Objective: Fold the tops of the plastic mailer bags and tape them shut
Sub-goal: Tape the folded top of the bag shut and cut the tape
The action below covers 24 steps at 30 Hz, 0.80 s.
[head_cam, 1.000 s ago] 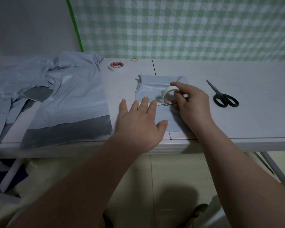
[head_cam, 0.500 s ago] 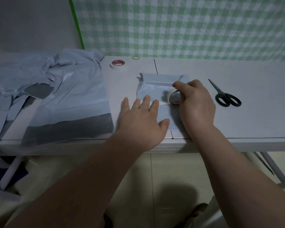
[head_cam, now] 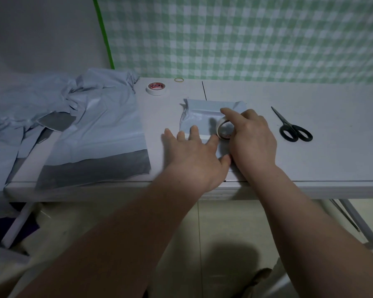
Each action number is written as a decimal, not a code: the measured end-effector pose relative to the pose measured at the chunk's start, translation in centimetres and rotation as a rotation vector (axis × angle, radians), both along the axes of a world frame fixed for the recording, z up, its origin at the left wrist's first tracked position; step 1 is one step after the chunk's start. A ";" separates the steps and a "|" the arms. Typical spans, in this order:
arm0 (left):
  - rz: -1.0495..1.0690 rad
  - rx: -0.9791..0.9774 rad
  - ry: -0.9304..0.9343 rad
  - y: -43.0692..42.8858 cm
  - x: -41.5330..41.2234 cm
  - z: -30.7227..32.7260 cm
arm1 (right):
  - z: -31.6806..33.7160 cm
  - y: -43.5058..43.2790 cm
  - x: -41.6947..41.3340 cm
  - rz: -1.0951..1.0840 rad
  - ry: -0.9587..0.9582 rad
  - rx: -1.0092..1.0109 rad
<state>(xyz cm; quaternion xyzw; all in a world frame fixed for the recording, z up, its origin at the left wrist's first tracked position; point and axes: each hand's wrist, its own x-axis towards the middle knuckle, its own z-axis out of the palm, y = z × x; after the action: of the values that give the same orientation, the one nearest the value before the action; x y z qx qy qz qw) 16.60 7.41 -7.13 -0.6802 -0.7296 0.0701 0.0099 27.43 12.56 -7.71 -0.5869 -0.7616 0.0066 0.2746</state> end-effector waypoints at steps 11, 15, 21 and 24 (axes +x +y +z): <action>0.025 0.083 -0.119 -1.0 -1.2 -0.5 | -0.3 0.4 0.3 0.010 0.044 -0.009; 0.102 0.090 -0.064 -1.1 -2.0 -0.3 | -0.3 0.4 0.3 0.018 0.048 -0.009; -0.097 0.118 -0.249 -0.2 0.5 -0.1 | -0.3 0.6 0.3 0.028 0.067 -0.022; -0.106 0.132 -0.234 -0.3 0.5 -0.9 | -0.4 0.8 0.5 0.047 0.125 -0.028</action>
<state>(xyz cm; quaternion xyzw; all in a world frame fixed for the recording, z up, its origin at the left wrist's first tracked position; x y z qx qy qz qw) 17.13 7.11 -8.01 -0.7192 -0.6919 -0.0585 -0.0270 27.93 13.32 -8.10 -0.5710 -0.7565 0.0604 0.3130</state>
